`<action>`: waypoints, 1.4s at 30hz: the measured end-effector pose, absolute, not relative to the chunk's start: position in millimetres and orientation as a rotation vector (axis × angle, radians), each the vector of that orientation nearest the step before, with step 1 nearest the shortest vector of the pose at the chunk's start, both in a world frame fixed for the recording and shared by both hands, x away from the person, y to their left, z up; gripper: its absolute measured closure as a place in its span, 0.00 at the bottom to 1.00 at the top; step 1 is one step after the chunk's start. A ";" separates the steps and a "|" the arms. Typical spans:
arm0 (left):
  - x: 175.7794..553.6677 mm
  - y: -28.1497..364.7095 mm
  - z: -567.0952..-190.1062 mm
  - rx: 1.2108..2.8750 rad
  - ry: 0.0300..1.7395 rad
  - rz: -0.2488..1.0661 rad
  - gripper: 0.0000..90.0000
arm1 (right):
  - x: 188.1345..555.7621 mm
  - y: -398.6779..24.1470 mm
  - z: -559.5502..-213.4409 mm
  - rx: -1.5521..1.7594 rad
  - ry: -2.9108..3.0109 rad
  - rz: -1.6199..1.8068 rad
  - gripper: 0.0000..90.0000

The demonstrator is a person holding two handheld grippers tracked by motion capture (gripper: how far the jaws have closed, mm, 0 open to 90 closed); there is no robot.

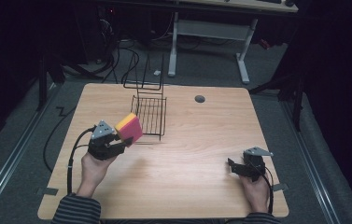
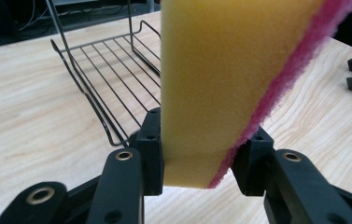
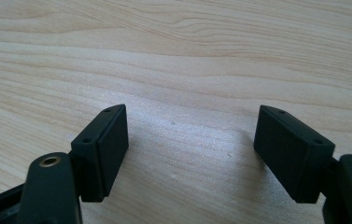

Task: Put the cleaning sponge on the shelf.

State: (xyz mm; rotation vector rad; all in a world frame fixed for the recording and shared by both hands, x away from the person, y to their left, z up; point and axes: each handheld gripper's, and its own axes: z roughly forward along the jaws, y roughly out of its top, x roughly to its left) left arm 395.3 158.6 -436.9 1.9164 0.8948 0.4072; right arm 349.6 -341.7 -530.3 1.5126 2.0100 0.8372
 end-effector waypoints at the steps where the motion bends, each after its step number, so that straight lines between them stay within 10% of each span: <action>1: 397.1 158.6 -435.3 1.913 0.891 0.406 0.68 | 349.6 -341.8 -530.3 1.512 2.011 0.837 0.29; 42: 480.0 125.9 -452.9 1.912 0.988 0.454 0.68 | 349.2 -341.2 -530.2 1.516 2.012 0.839 0.29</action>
